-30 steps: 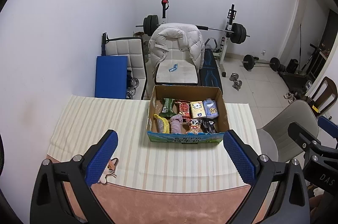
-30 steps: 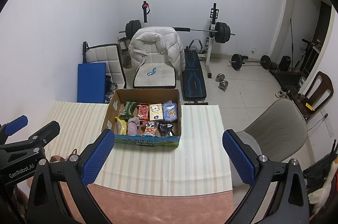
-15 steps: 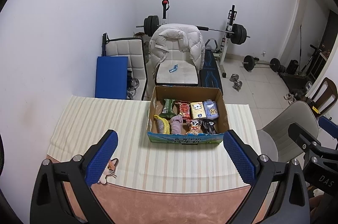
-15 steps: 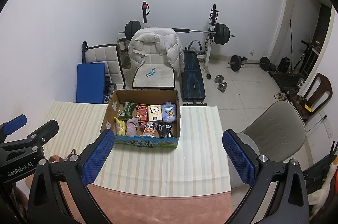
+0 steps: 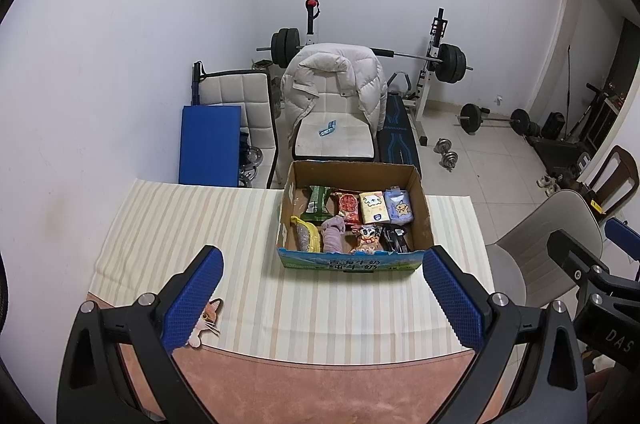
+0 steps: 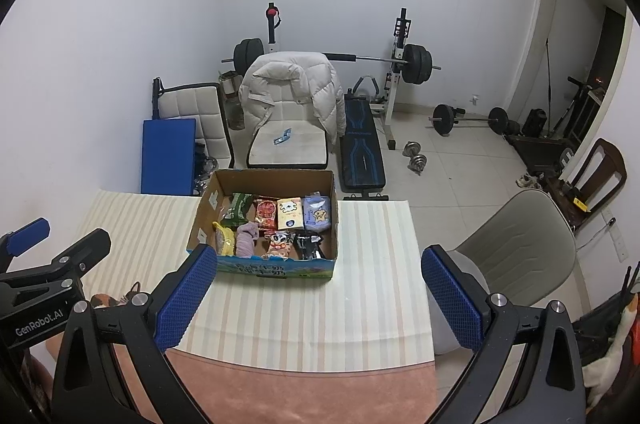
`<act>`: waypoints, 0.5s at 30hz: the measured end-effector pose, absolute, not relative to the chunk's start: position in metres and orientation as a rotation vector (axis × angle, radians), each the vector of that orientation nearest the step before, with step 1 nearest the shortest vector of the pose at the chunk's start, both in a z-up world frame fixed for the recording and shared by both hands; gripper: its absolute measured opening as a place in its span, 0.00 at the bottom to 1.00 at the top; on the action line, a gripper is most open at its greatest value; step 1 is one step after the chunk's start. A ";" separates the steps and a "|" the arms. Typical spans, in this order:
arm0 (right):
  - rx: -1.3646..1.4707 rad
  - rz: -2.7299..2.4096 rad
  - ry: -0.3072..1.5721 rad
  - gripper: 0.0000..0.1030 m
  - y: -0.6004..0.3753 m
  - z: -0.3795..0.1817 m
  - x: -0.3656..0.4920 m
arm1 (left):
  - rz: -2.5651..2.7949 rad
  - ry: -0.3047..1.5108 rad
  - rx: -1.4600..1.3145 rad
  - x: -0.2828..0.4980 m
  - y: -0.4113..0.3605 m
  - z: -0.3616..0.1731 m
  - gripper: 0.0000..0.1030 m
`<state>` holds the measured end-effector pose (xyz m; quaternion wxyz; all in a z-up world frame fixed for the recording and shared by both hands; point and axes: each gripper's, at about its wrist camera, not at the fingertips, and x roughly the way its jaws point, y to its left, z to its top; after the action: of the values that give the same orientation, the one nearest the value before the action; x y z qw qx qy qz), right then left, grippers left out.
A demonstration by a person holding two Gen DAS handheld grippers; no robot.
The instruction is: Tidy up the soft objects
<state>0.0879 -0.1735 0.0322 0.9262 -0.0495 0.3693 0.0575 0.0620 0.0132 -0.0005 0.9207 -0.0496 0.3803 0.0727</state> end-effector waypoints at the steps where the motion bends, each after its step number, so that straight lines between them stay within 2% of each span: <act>1: -0.102 0.118 0.756 1.00 -0.173 0.033 0.088 | 0.150 0.779 -0.103 0.062 0.013 0.000 0.99; 15: -0.107 0.119 0.755 1.00 -0.175 0.033 0.088 | 0.148 0.780 -0.104 0.062 0.014 -0.001 0.99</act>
<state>0.0876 -0.1751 0.0334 0.9265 -0.0523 0.3682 0.0579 0.0624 0.0139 -0.0005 0.9209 -0.0504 0.3796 0.0721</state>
